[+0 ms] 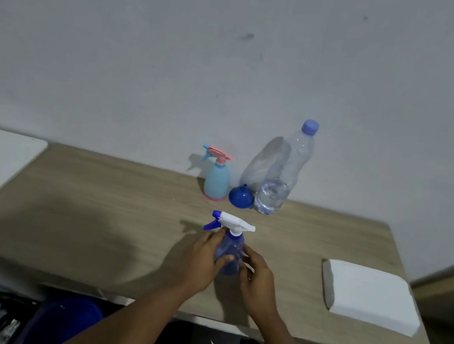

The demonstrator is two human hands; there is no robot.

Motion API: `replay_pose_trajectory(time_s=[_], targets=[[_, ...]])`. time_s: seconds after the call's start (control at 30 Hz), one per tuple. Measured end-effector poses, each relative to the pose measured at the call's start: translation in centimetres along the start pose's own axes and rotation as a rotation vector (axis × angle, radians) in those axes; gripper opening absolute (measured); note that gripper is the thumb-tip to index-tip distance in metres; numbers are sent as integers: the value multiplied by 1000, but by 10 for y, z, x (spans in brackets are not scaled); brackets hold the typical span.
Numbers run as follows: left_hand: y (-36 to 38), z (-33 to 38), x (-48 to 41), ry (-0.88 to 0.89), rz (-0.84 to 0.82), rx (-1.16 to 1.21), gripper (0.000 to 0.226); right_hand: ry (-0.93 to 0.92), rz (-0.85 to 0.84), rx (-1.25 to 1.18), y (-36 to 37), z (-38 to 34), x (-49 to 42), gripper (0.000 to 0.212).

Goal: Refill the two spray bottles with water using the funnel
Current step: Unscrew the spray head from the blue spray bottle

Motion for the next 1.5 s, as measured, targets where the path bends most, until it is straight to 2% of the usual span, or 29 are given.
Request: replay_pose_trajectory(time_s=[0.17,0.27,0.37,0.5,0.67,1.27,1.43,1.5], targets=[[10,11,8,24,22,-30,59,18,4,-37,-16,10,9,55],[15,15,12,13,33,-25,60,34,-1,-59,-22,16,10,50],[22,15,14,-20,26,86,67,52,13,-82,-26,14,10,49],[17,17,11,-56,50,98,49,21,72,-167,-32,-13,-6,42],[20,14,17,-97,67,118,58,63,77,-208,-25,-18,-29,40],[19,22,13,-49,39,74,56,-121,37,-105,-21,-28,-33,27],[21,21,12,-54,46,78,53,-3,111,-141,-23,-23,-32,37],[22,19,11,-53,53,90,53,13,128,-166,-24,-21,-35,33]])
Point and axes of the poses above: each hand's wrist, its own x-axis away from the middle knuckle, its own y-axis out of the palm, z = x × y, the point moved 10 cm from there along -x, towards the middle knuckle, and after that the axes turned 1 degree about -y, right-handed, at the moved point
